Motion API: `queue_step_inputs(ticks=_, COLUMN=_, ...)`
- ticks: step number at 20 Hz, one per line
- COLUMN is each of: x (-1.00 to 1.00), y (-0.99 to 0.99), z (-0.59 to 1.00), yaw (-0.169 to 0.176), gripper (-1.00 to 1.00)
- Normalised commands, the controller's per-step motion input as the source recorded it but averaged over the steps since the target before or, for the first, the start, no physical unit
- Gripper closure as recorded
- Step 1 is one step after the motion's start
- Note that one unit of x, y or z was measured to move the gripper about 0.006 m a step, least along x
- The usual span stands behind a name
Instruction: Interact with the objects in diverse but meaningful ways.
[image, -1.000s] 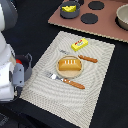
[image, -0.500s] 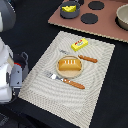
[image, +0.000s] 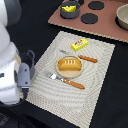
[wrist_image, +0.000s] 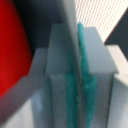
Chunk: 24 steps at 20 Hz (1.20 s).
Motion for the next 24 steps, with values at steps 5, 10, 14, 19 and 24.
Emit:
queue_step_inputs(ticks=5, x=0.78, y=0.5, z=0.91, yaw=0.0, gripper=1.0)
queue_step_inputs(ticks=10, x=0.66, y=0.53, z=0.62, yaw=0.0, gripper=1.0)
queue_step_inputs(ticks=14, x=0.61, y=0.57, z=0.52, yaw=0.0, gripper=1.0)
queue_step_inputs(ticks=19, x=0.61, y=0.56, z=0.43, yaw=0.0, gripper=1.0)
queue_step_inputs(ticks=24, x=0.62, y=0.56, z=0.26, yaw=0.0, gripper=1.0)
